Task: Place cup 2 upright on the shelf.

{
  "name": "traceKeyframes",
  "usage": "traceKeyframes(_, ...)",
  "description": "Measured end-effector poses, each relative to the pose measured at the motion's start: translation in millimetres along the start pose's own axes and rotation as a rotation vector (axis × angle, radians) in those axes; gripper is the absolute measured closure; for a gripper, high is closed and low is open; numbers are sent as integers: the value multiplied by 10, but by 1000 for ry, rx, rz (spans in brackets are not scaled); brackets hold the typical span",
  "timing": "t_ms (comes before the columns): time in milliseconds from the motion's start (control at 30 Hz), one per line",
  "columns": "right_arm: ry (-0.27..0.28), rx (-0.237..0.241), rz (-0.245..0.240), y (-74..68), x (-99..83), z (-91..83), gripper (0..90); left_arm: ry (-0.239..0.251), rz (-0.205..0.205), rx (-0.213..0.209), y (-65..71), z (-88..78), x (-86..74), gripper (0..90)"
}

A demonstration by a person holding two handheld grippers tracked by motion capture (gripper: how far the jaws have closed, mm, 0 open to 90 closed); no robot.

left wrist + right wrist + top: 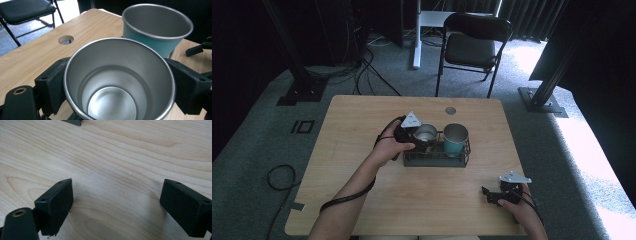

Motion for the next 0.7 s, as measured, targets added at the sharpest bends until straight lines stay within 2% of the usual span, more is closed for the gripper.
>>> traceKeyframes(567,2,3,2,3,0,-1,112,-37,-9,5,-31,160,-185,134)
traceKeyframes(633,3,3,3,4,0,-1,112,-24,-24,4,-29,159,-177,130)
traceKeyframes(700,3,3,3,3,0,-1,112,-23,-16,-2,-21,155,-172,98)
Point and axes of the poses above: each handheld gripper's, and its own axes: z roughly forward along the jaws, x roughly out of its top, y roughly to its right, the point moved 6 cm from there along z, roughly forward along the jaws, and after that the axes turned 6 degrees about -z, right-handed, at the moved point
